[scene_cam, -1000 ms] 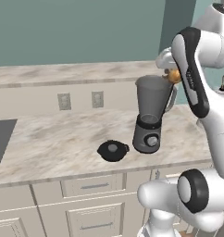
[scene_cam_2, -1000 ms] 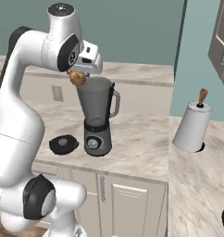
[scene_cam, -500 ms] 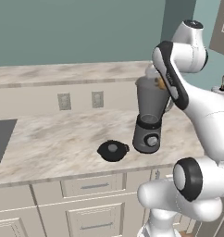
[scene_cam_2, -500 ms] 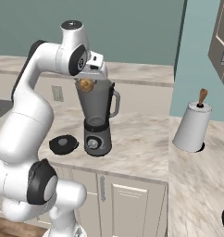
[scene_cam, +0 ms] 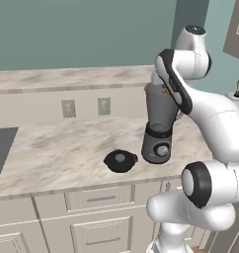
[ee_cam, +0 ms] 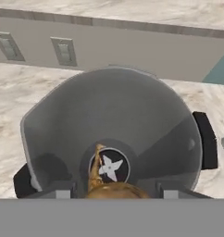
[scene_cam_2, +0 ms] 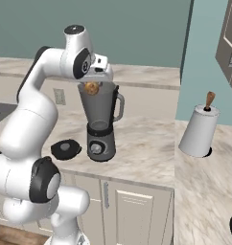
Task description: Grab the onion and lemon from the fridge, place them in the blender, close the lid, and turn on the blender to create a marinade.
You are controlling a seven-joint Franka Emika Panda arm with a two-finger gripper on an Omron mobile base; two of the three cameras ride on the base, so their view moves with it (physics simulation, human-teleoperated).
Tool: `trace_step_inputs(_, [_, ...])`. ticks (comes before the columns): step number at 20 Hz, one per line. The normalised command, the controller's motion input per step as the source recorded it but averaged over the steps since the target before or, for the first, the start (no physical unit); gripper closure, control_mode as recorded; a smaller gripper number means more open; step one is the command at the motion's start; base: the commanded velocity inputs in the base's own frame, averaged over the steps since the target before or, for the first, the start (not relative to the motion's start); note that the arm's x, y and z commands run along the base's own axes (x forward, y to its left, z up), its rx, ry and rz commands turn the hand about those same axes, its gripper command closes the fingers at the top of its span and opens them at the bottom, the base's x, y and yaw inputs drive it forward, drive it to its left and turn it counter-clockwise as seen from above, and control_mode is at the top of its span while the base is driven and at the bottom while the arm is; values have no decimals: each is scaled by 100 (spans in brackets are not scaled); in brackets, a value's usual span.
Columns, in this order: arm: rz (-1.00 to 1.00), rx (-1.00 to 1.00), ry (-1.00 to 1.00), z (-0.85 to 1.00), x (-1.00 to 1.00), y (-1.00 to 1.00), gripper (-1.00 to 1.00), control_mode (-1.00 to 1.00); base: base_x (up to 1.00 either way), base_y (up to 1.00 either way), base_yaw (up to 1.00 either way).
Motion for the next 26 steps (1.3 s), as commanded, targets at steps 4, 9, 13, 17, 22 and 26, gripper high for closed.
trace_step_inputs(4, [0,0,0,-1,20,0,-100,-100,0,0,0])
trace_step_inputs(9, [0,0,0,0,9,0,-100,-100,0,0,0])
trace_step_inputs(13, [0,0,-1,3,-16,12,-100,-100,0,0,0])
trace_step_inputs(17, [0,0,-12,14,-80,39,-100,-100,0,0,0])
trace_step_inputs(22, [0,-3,-27,24,-100,46,-100,-100,0,0,0])
trace_step_inputs(26, [0,0,-20,7,-100,47,-100,-100,0,0,0])
